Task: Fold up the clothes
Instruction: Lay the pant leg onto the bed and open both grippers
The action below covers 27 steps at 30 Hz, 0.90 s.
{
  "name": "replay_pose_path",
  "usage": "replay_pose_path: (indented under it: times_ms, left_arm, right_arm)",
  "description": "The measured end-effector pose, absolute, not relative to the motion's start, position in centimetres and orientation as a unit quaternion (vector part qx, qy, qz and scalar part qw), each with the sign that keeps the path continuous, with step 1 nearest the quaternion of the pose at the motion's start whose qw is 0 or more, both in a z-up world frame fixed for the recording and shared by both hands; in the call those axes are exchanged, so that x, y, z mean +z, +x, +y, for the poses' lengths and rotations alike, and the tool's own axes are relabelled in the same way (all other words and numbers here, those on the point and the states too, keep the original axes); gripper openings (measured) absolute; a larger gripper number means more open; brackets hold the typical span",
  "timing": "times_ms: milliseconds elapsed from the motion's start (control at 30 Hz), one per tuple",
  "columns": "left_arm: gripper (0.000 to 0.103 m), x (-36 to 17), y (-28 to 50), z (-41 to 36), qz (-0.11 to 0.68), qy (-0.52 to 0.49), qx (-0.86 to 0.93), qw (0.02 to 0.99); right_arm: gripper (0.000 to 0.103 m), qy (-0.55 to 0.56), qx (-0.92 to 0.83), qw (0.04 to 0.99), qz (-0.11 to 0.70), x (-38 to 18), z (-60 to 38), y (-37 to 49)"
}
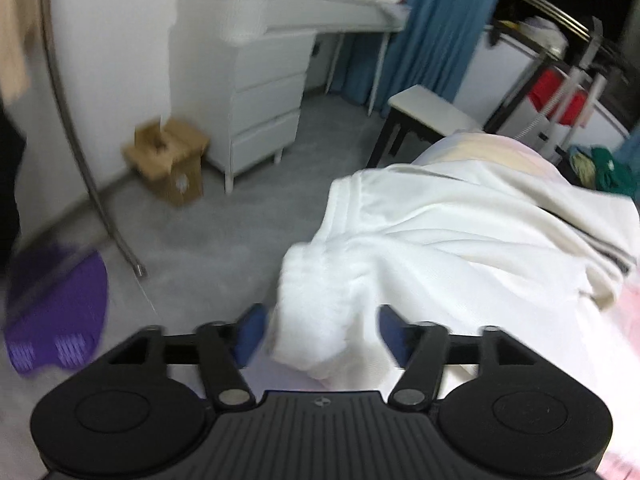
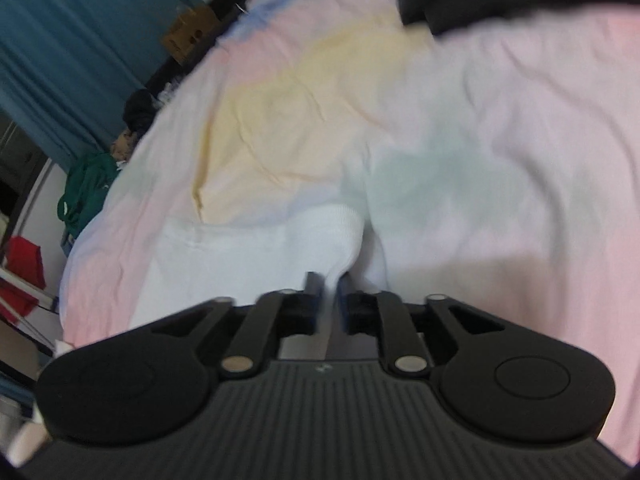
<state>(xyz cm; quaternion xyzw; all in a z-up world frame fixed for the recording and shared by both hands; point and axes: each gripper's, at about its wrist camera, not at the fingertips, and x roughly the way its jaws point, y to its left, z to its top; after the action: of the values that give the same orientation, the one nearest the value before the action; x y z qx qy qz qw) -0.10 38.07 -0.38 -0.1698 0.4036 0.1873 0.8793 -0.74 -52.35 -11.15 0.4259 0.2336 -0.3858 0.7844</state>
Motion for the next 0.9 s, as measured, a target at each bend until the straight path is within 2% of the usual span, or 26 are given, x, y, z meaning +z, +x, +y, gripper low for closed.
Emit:
replay_pose_path:
  times_ms: [33, 67, 100, 133, 200, 533, 733, 900]
  left_arm:
    - [0.083, 0.4, -0.6, 37.1, 0.394, -0.150, 0.190, 0.887]
    - [0.084, 1.1, -1.0, 35.9, 0.382, -0.130, 0.190, 0.895]
    - [0.084, 1.8, -1.4, 34.7, 0.369, -0.111, 0.190, 0.903]
    - [0.085, 2.6, -1.7, 33.4, 0.354, -0.092, 0.186, 0.912]
    - [0.089, 3.9, -1.6, 30.1, 0.328, -0.077, 0.165, 0.927]
    - [0.093, 8.8, 1.1, 13.3, 0.216, -0.029, 0.037, 0.975]
    - [0.093, 7.4, 4.7, 5.4, 0.204, -0.015, -0.021, 0.979]
    - [0.094, 3.9, 7.0, 3.5, 0.203, -0.011, -0.047, 0.978]
  right_arm:
    - [0.038, 0.413, -0.386, 0.794, 0.224, -10.5, -52.0, -0.7]
    - [0.054, 0.401, -0.384, 0.804, 0.212, -9.8, -51.7, -0.7]
    - [0.063, 0.388, -0.381, 0.815, 0.199, -9.1, -51.2, -0.7]
    - [0.065, 0.374, -0.378, 0.826, 0.186, -8.3, -50.7, -0.8]
    - [0.066, 0.349, -0.344, 0.856, 0.166, -6.9, -49.6, -0.3]
    - [0.066, 0.243, -0.131, 0.948, 0.158, -1.2, -41.6, 2.9]
    - [0.066, 0.214, -0.032, 0.962, 0.166, 1.0, -35.8, 3.2]
    - [0.066, 0.200, 0.011, 0.966, 0.166, 0.8, -32.6, 3.3]
